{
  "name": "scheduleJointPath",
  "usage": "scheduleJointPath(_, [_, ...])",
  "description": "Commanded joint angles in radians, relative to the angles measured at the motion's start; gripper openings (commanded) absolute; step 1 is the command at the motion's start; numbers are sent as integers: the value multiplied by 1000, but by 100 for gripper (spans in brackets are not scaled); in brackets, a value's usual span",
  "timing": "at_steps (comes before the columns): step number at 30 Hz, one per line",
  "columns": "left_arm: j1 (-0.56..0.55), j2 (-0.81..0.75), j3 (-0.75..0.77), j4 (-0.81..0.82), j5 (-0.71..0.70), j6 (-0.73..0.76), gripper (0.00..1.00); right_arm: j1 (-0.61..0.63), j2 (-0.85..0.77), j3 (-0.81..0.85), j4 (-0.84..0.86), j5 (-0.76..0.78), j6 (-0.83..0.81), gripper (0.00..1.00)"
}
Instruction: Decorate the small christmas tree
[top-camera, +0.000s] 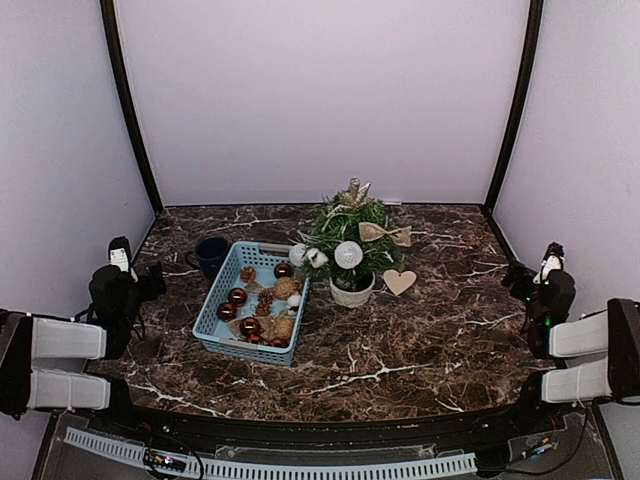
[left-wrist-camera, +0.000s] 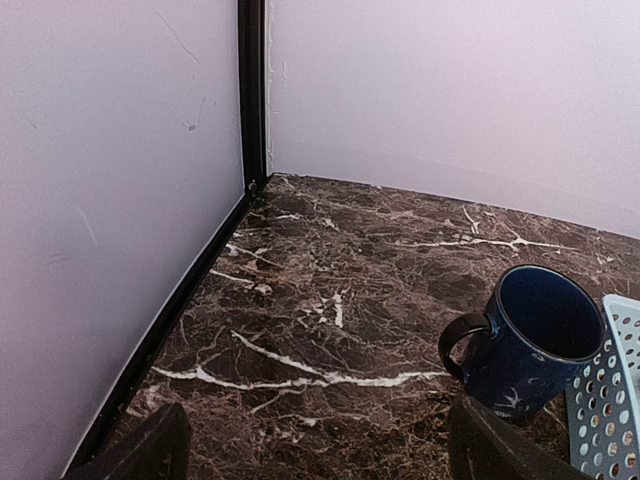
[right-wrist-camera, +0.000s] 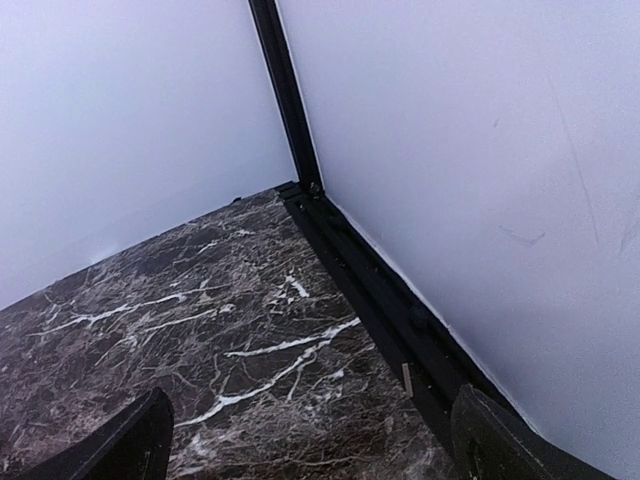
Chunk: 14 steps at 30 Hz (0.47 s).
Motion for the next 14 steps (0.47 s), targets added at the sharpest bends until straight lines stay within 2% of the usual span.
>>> scheduleJointPath(1, [4,35,9,96,23,42,92,11,39,-26,293,61,-46,98])
scheduleJointPath(14, [4,122,45,80,9,33,93,76,105,-6,316,106,-107,99])
